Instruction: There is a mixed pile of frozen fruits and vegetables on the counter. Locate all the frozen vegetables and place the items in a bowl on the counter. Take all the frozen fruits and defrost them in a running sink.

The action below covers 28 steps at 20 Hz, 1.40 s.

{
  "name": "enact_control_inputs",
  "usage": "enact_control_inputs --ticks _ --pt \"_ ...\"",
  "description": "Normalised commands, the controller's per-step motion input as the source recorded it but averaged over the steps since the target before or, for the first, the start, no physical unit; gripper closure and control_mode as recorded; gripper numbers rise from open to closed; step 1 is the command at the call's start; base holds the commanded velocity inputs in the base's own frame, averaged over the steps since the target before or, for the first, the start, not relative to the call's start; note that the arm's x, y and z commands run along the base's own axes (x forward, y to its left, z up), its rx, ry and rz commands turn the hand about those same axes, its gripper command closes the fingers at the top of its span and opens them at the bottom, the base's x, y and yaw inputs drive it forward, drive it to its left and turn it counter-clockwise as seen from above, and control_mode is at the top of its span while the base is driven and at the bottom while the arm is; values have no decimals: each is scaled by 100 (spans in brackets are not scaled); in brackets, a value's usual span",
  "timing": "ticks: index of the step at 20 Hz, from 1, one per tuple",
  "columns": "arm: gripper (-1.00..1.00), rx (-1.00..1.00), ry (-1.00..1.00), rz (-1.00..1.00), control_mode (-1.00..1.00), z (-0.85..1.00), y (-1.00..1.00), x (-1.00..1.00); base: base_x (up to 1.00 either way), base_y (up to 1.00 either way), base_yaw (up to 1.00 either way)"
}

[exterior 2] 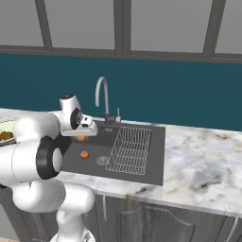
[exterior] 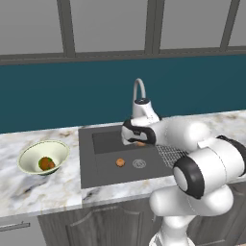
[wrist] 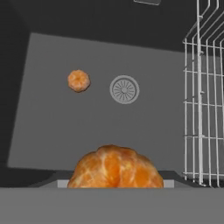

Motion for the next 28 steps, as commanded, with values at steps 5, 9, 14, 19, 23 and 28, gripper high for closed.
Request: enact_control_inputs --ticks 5,9,14,19,23,28 --pt "100 0 1 0 -100 -20 24 16 0 0 0" --pt "100 0 0 0 -100 -21 20 13 0 0 0" --pt "100 0 0 0 -100 -19 17 14 0 0 0" --pt "100 0 0 0 -100 -18 9 15 0 0 0" --pt "100 0 0 0 -100 -17 1 15 0 0 0" --pt "100 0 0 0 -100 -23 2 13 0 0 0"
